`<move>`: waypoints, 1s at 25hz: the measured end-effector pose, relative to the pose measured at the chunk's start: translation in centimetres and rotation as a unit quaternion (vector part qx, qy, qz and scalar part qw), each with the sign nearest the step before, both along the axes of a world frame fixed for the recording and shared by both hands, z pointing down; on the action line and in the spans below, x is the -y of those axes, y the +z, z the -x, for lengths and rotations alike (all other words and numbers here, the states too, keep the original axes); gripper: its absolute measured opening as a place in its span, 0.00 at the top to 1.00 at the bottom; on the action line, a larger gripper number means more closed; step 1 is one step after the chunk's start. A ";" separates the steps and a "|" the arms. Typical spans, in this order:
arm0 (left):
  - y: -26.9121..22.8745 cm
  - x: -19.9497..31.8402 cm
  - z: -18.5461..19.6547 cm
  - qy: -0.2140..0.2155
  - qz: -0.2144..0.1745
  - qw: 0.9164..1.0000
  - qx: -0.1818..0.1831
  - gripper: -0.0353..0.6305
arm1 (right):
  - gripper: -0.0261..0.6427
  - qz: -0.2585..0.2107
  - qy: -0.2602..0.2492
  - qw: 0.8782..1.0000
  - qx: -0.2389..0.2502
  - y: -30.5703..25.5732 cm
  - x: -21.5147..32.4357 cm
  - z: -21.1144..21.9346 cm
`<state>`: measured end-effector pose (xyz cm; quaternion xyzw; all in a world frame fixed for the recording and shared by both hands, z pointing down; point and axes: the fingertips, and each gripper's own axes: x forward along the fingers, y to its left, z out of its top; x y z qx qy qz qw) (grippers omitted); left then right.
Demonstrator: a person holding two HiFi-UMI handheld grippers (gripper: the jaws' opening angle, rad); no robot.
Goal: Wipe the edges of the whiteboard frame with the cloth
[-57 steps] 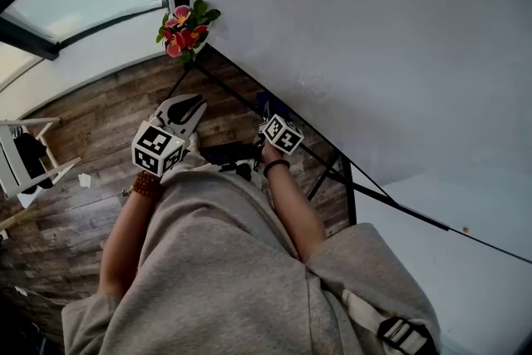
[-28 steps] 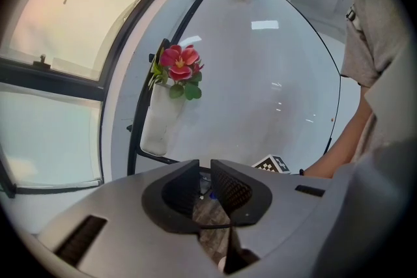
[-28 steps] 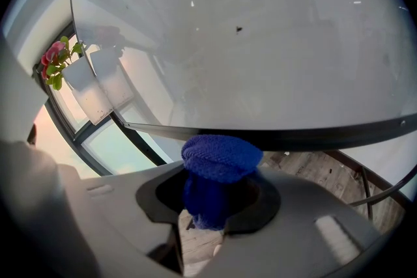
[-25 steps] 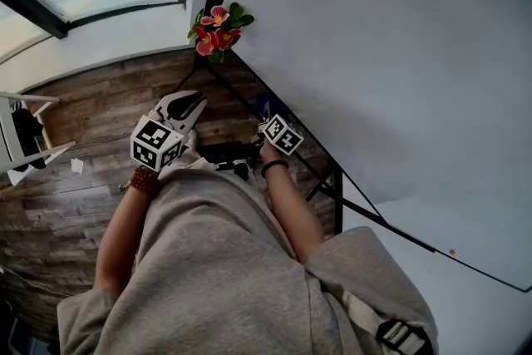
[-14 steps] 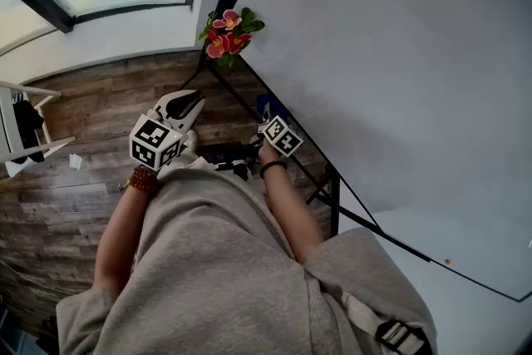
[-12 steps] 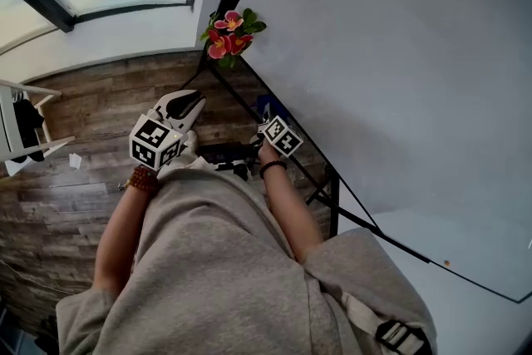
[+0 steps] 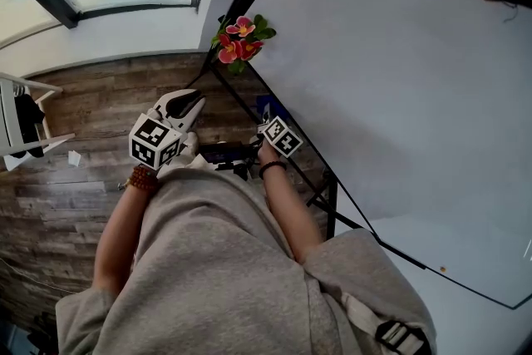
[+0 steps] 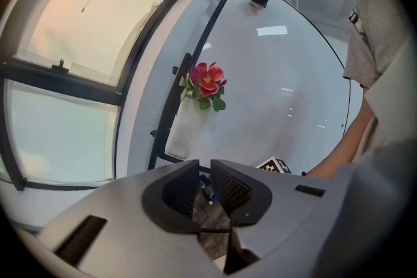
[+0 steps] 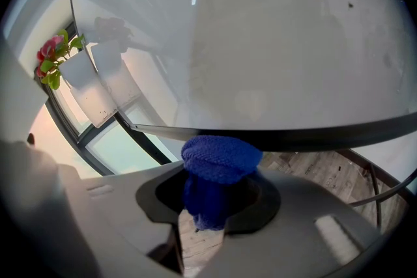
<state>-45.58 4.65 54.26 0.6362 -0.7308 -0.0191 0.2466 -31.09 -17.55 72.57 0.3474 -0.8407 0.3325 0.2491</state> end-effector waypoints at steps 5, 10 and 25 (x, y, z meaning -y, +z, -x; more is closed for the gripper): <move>0.4 -0.4 0.9 -0.012 -0.001 1.000 0.002 0.85 | 0.76 0.000 -0.012 1.000 0.000 0.5 -0.1 1.2; 0.4 -0.9 1.6 -0.023 0.000 1.000 0.000 0.85 | 0.76 0.002 -0.024 1.000 0.002 0.5 -0.5 2.6; 0.0 -5.0 4.4 -0.109 0.004 0.994 0.008 0.85 | 0.76 0.009 -0.042 0.999 0.008 0.3 -1.4 7.4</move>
